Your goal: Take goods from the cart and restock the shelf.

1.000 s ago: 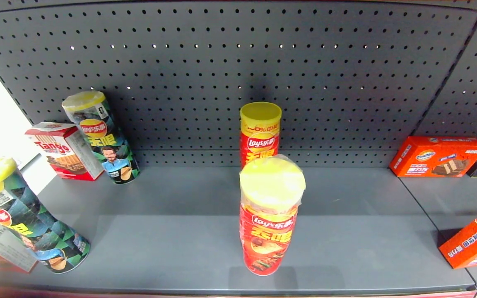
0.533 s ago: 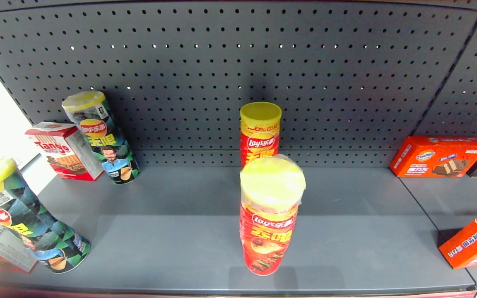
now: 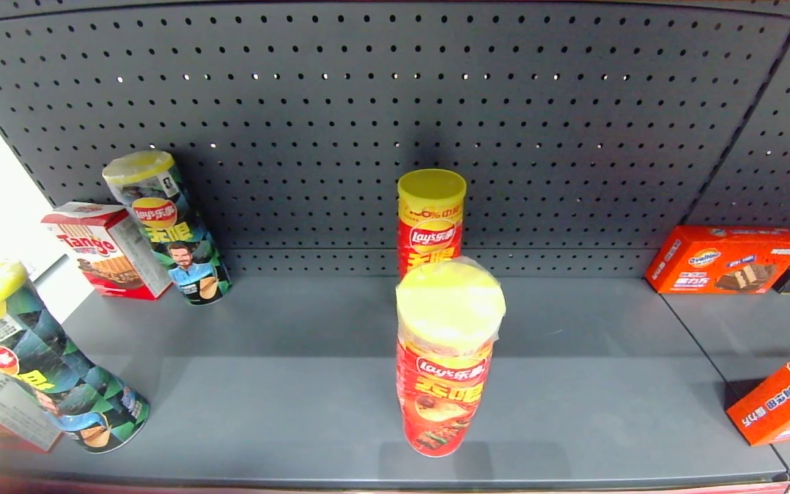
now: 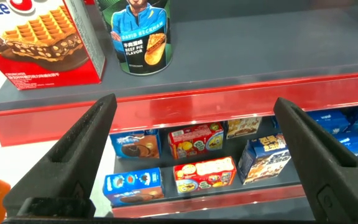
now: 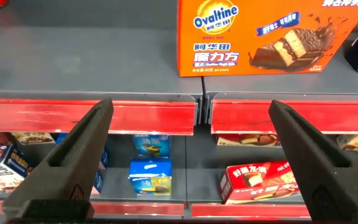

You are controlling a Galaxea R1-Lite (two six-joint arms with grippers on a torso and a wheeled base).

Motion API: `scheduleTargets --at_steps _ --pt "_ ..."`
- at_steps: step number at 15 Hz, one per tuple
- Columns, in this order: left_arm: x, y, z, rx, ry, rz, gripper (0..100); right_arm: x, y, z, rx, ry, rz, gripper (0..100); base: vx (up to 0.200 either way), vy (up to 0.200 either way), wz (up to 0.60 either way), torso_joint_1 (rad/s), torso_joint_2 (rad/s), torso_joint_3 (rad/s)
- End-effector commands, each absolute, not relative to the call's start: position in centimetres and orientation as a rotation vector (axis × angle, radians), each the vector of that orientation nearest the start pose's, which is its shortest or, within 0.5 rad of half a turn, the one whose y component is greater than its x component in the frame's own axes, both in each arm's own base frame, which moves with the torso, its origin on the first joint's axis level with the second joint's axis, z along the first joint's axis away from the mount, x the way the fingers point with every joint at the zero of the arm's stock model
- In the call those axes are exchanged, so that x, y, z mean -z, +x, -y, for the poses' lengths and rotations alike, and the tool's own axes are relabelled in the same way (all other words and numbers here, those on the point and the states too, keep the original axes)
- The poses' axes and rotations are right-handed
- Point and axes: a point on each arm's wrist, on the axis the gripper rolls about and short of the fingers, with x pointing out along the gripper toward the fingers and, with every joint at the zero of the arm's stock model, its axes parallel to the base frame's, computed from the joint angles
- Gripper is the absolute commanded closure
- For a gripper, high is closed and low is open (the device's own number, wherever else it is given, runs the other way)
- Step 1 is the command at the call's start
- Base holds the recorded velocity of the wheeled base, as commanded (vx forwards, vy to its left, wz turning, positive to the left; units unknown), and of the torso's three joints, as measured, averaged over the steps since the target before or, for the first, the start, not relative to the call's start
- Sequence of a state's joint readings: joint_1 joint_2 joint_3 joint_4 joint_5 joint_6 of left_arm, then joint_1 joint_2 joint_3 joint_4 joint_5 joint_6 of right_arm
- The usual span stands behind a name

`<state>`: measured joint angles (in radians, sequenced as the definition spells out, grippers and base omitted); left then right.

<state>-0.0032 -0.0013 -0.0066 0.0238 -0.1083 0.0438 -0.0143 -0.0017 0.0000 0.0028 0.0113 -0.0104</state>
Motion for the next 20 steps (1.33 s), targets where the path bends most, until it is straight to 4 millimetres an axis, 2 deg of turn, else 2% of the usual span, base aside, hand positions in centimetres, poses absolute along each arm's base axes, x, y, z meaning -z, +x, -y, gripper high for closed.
scheduleTargets --at_steps 1,15,17,20 --pt "-7.47 -2.34 0.23 0.111 0.042 -0.016 0 -7.52 -2.28 -0.07 -0.005 -0.011 -0.003 0 0.0 0.0 0.0 0.0 0.0 0.0" --pt "-7.48 -2.34 0.22 0.106 0.034 -0.015 0 -7.53 -2.28 -0.06 0.002 -0.009 -0.002 0 0.0 0.0 0.0 0.0 0.0 0.0" --pt "-7.48 -2.34 0.23 0.108 0.036 -0.015 0 -7.53 -2.28 -0.06 0.002 -0.009 -0.002 0 -0.2 0.0 0.0 0.005 0.01 0.0" --pt "-7.48 -2.34 0.23 0.108 0.036 -0.015 0 -7.53 -2.28 -0.06 0.002 -0.009 -0.002 0 0.0 0.0 0.0 0.0 0.0 0.0"
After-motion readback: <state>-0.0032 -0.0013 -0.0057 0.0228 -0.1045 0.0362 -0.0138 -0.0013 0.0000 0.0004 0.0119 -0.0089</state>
